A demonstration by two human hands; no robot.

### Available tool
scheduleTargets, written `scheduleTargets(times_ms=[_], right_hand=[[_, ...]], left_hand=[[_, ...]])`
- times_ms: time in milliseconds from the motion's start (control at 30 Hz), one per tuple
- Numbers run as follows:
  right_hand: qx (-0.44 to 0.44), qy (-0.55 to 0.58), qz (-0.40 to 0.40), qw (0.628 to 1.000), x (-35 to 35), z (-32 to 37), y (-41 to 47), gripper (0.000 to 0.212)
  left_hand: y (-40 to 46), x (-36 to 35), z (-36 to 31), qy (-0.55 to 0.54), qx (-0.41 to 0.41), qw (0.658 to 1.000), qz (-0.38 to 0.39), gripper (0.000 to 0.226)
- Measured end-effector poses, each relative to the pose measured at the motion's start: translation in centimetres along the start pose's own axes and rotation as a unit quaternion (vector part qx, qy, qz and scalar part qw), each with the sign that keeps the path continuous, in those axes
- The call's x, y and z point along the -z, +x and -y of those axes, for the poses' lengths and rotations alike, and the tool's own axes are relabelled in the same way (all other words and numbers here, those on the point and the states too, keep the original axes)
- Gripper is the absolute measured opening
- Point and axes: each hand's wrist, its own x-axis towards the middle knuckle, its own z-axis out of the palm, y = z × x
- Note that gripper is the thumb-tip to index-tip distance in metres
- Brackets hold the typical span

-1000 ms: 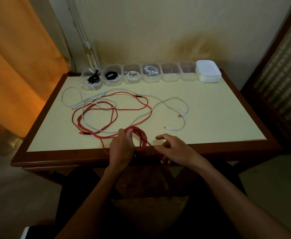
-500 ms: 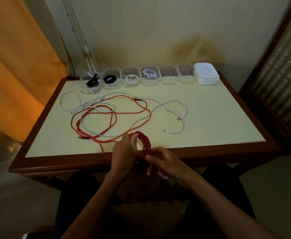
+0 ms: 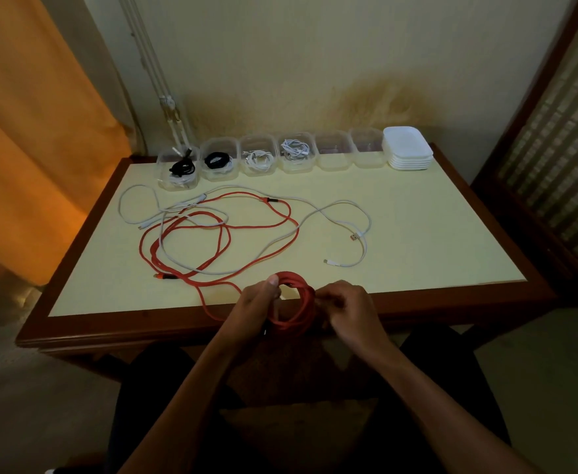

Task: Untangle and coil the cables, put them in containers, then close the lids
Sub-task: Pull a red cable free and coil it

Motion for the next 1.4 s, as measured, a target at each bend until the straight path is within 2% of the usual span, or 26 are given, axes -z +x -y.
scheduleTargets(times_ms=[100,167,233,300,367,467,600,633,667,767,833,900,1000,1100,1200,1233,1300,1333,1400], right_hand=[[-0.030,0.094,0.038,0.994,0.5,0.5,-0.4,0.018],[-0.079,0.191,0.071,0.976,0.8,1.0,-0.7,0.022],[-0.169,0.281,0.096,0.940,1.2,1.5,-0.5,0.026],[-0.275,0.357,0.128,0.883,1.6,1.5,0.0,0.035],[-0.333,0.362,0.171,0.854,1.7,1.2,0.2,0.051],[-0.316,0.337,0.192,0.866,1.1,0.7,-0.1,0.041],[-0.283,0.435,0.141,0.843,0.3,0.6,-0.3,0.026],[-0.272,0.436,0.130,0.848,0.2,0.6,-0.3,0.025],[-0.259,0.424,0.117,0.860,0.0,0.5,-0.3,0.025],[-0.213,0.345,0.064,0.912,-0.3,0.3,-0.2,0.023],[-0.180,0.280,0.029,0.942,-0.5,0.1,-0.1,0.023],[-0.159,0.224,0.006,0.961,-0.6,0.2,0.1,0.024],[-0.144,0.170,-0.020,0.975,-0.9,0.4,0.1,0.028],[-0.143,0.163,-0.044,0.975,-1.1,0.2,-0.1,0.030],[-0.159,0.187,-0.108,0.963,-1.3,-0.2,-0.2,0.019],[-0.170,0.220,-0.144,0.950,-1.3,-0.3,-0.2,0.019],[-0.199,0.336,-0.196,0.899,-1.3,-0.4,-0.4,0.023],[-0.212,0.389,-0.211,0.871,-1.3,-0.6,-0.5,0.024],[-0.237,0.462,-0.243,0.819,-1.3,-1.0,-0.6,0.024]], left_hand=[[0.5,-0.3,0.1,0.063,-0.016,0.998,-0.015,0.043],[1.0,-0.4,0.1,0.126,-0.025,0.991,-0.024,0.041],[1.5,-0.7,0.2,0.202,-0.042,0.978,-0.020,0.037],[1.7,-0.8,0.6,0.295,-0.068,0.953,-0.004,0.033],[1.8,-1.3,1.0,0.375,-0.095,0.922,0.018,0.030],[2.0,-2.0,1.5,0.410,-0.120,0.904,0.014,0.030],[2.0,-2.2,2.0,0.365,-0.096,0.926,0.025,0.027],[2.0,-2.3,2.2,0.362,-0.084,0.928,0.015,0.027],[1.9,-2.5,2.2,0.381,-0.078,0.921,-0.010,0.029],[1.8,-2.6,1.8,0.484,-0.091,0.860,-0.135,0.047],[1.7,-2.7,0.8,0.497,-0.060,0.849,-0.171,0.057],[1.8,-3.1,0.1,0.434,0.018,0.888,-0.154,0.060],[1.7,-3.4,-0.4,0.266,0.144,0.951,-0.069,0.053],[1.0,-2.9,-0.9,0.153,0.219,0.964,0.019,0.035],[0.1,-2.9,-0.8,0.007,0.203,0.979,-0.033,0.026],[-0.2,-3.2,-0.7,-0.076,0.181,0.978,-0.062,0.026],[-1.1,-4.1,-0.8,-0.235,0.131,0.959,-0.087,0.027],[-1.5,-4.6,-0.8,-0.312,0.113,0.939,-0.090,0.025],[-1.8,-4.6,-1.0,-0.463,0.103,0.874,-0.107,0.024]])
